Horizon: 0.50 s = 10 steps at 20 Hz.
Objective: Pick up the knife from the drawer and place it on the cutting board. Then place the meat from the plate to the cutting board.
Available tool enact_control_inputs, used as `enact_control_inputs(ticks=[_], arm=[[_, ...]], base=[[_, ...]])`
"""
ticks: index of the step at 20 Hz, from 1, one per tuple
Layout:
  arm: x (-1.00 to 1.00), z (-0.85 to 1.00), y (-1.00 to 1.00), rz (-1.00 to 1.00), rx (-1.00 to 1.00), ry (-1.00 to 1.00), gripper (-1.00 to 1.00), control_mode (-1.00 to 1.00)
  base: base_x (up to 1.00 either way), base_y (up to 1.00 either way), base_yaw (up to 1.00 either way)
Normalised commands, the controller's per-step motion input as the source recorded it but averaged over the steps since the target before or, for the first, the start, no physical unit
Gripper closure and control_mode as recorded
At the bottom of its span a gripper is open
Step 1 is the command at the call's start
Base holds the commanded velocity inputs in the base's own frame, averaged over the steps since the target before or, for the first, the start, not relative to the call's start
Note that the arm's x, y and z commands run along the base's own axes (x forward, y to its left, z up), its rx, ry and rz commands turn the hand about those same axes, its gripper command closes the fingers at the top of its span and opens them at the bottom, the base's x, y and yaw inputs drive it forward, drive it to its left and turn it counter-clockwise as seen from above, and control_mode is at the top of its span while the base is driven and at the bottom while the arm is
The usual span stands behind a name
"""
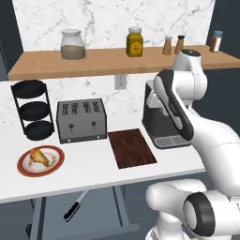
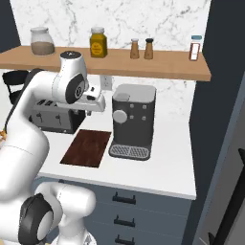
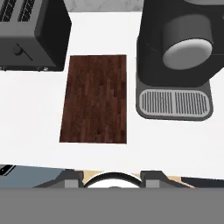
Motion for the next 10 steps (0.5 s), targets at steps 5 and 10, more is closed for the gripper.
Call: enact_control_inputs(ticks=[5, 10], arm=[[0.0, 0.0, 0.0, 0.0, 0.0, 0.0, -1.0, 1.0], [0.0, 0.0, 0.0, 0.0, 0.0, 0.0, -1.0, 1.0]], base=[[0.0, 0.0, 0.04], [0.0, 0.0, 0.13]])
